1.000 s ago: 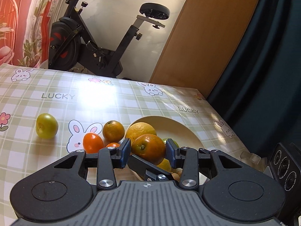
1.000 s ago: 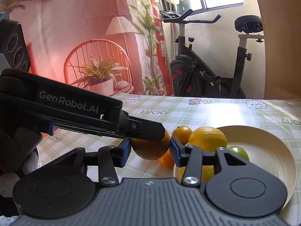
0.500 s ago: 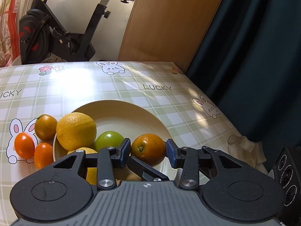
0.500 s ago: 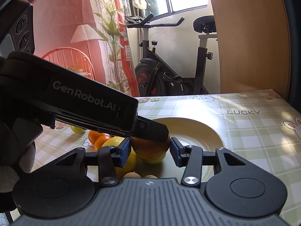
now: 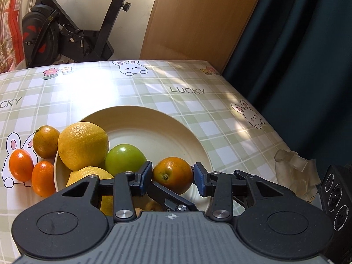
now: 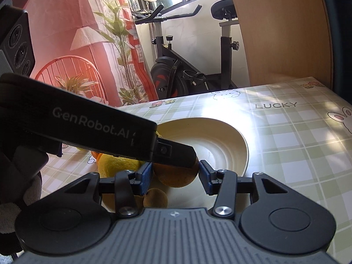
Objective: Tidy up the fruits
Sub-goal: 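Carry the tangerine over the plate with the left gripper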
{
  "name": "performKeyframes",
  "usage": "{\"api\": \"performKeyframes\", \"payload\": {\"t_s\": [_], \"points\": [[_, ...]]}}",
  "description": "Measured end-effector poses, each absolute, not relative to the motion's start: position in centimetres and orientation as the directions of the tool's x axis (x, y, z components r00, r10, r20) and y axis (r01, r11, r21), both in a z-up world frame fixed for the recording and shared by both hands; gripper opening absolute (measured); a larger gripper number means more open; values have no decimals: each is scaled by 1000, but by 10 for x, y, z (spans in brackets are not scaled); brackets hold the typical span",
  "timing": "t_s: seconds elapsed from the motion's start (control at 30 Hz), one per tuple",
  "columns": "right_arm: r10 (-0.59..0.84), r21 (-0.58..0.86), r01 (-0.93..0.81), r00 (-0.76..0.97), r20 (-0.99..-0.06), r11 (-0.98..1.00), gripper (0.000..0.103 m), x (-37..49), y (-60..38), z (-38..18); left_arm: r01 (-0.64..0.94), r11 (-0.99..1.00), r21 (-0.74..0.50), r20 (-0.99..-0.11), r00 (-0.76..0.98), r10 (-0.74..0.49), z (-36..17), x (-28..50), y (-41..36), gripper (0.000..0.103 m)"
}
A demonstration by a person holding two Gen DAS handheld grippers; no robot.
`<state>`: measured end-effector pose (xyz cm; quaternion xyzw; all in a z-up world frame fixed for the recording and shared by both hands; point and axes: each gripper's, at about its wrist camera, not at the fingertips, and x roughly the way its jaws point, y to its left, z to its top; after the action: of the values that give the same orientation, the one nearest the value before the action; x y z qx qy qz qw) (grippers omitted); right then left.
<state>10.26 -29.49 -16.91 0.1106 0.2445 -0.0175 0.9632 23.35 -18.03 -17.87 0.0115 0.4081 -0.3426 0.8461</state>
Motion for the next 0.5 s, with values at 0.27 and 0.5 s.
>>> {"api": "performKeyframes", "payload": {"t_s": [0.27,0.5], "points": [[13,188,96,861,-508,977,48,109,-294,-171,580,768,-272,-704,424,-570,-181,234,-178,43],[29,191,85,849,-527,978,48,112,-294,-173,573,768,-285,-703,420,-574,-182,235,-176,43]]}}
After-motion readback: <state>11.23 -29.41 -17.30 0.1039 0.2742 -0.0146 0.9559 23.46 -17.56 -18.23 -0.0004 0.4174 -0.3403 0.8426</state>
